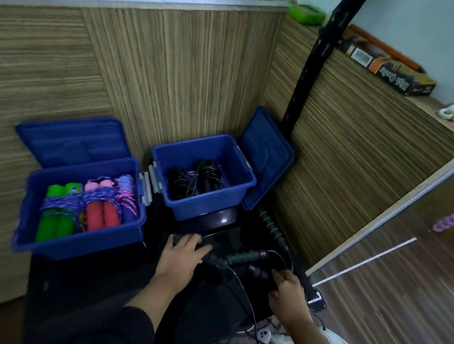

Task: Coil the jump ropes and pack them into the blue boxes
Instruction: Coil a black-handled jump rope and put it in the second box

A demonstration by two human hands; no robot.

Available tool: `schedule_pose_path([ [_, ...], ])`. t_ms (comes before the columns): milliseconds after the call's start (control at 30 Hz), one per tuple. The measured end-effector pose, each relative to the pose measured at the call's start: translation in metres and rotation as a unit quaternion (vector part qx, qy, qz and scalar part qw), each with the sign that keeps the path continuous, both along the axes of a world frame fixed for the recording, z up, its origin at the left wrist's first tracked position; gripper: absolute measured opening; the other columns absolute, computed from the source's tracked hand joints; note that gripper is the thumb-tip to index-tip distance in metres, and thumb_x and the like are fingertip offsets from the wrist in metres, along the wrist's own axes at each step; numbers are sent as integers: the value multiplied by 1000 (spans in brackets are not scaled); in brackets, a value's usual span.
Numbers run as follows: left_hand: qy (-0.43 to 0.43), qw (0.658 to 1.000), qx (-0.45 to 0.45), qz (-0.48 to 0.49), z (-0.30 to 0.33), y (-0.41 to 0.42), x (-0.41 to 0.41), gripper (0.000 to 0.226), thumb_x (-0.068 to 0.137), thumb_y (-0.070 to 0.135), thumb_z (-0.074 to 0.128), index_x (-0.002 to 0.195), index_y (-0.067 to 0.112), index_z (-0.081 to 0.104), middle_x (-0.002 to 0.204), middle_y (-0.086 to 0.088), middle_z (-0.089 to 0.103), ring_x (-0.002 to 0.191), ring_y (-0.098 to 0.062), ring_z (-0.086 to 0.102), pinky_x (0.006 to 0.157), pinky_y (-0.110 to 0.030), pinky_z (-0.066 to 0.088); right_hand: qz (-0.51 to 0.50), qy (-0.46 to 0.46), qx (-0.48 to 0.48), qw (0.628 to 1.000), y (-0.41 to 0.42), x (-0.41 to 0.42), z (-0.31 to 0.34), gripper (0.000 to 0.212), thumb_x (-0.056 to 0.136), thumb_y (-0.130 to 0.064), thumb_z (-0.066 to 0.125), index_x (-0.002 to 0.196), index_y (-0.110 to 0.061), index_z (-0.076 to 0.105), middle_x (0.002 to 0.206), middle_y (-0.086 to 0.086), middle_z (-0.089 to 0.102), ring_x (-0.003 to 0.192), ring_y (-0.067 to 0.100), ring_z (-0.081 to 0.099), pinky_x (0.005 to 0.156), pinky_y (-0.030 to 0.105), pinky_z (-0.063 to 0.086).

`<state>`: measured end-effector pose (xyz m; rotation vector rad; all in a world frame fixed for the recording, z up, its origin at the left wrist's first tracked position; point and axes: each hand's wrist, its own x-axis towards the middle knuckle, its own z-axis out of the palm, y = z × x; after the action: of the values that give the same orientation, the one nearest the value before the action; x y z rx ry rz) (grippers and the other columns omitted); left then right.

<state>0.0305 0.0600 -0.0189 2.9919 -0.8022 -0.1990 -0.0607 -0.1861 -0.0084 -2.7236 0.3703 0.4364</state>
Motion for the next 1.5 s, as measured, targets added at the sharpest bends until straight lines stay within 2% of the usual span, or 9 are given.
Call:
schedule_pose_path([
  [367,38,994,-11,102,-3,125,-65,57,67,20,83,120,31,63,113,1,58,103,-21,61,83,-52,52,110,-40,109,987,140,27,4,55,81,-2,51,135,-6,47,133,14,47,127,28,42,109,24,29],
  [500,44,991,10,124,-15,158,-88,54,94,18,52,144,31,36,139,0,38,130,-22,38,105,-46,35,171,-29,140,975,197,39,1,48,83,1,52,131,-5,51,126,13,52,122,25,46,104,21,31],
  [667,69,985,15,160,-24,178,-103,47,97,28,50,142,28,39,138,1,41,128,-21,40,98,-42,39,207,10,133,969,235,42,-15,37,85,0,54,122,-6,55,122,11,54,114,23,52,97,25,39],
  [833,33,988,-22,149,-32,187,-110,57,40,36,95,92,25,74,90,8,69,78,-14,68,61,-33,57,220,35,134,966,226,32,-21,42,86,-5,56,127,-14,55,120,6,50,112,21,52,94,15,36],
  [1033,-9,994,-59,87,-34,181,-107,46,48,44,91,87,31,72,90,12,69,81,-11,67,70,-30,56,201,39,170,964,206,35,-23,40,79,0,59,117,-12,62,106,4,60,102,17,58,82,14,42],
  [1233,17,995,-73,65,-29,168,-101,40,48,42,92,82,32,72,107,7,67,105,-9,60,95,-42,49,184,49,216,958,214,35,-32,28,87,-2,57,114,-7,63,113,7,65,107,17,59,91,23,47],
  [1300,33,996,-52,58,-30,171,-98,41,53,45,89,88,35,72,123,7,65,120,-10,55,102,-45,45,192,49,228,953,213,32,-31,36,90,-10,59,126,-10,57,123,4,59,115,15,53,92,14,40],
  [1400,41,997,-49,44,-35,175,-93,55,59,48,86,108,31,67,132,11,60,126,-8,52,107,-50,25,269,81,166,945,203,30,-37,77,77,-34,73,143,-22,35,132,-1,42,125,15,38,102,25,36],
  [1500,38,996,-60,57,-36,175,-88,76,59,56,82,125,29,56,122,15,63,113,-6,60,108,-49,33,319,87,74,941,197,27,-42,90,76,-16,72,148,-29,21,133,1,32,122,19,35,103,31,39],
])
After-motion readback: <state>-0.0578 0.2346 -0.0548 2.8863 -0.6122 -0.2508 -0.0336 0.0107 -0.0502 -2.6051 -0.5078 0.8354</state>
